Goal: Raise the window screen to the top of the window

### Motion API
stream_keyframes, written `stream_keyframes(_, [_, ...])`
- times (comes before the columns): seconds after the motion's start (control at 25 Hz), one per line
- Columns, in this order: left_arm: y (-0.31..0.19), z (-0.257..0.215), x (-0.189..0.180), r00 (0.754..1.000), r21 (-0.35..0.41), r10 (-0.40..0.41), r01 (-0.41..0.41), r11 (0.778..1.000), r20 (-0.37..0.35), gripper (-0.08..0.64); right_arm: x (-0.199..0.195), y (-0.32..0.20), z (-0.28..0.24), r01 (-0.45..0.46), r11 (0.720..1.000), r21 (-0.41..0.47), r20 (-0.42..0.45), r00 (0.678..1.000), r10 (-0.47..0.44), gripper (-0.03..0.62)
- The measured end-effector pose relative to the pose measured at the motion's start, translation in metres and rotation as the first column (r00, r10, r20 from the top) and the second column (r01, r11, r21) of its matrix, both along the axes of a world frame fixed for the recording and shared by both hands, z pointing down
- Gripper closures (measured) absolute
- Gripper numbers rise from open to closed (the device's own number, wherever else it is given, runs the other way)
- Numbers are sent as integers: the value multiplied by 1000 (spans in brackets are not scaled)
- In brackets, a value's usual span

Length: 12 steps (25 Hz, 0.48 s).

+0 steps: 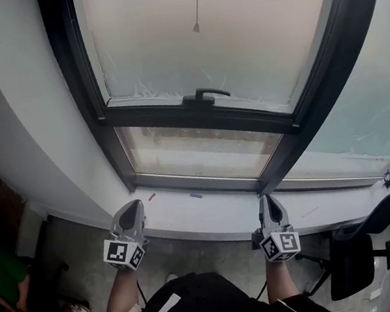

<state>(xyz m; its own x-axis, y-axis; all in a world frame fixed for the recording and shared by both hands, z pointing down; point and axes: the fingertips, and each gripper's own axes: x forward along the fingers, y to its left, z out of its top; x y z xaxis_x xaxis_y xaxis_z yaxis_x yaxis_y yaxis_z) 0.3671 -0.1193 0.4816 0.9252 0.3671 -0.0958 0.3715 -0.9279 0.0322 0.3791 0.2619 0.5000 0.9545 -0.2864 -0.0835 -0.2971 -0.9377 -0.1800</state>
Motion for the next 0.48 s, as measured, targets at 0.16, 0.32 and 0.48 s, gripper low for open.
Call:
stream_keyframes(0.16, [-16, -6, 5, 1000, -19, -3, 2, 1000, -22, 555, 6, -12, -3, -3, 1000, -31, -3, 1000, 3, 589])
stream_keyframes(0.32, [-22, -3, 8, 1000, -33, 12, -13, 999, -16, 555, 7, -24, -4, -6, 998, -62, -6, 1000, 5, 589])
stream_keyframes(0.48, [-23, 1, 10, 1000, -53, 25, -26, 998, -11, 555, 8, -33, -7, -5, 997, -77, -10, 1000, 4, 589])
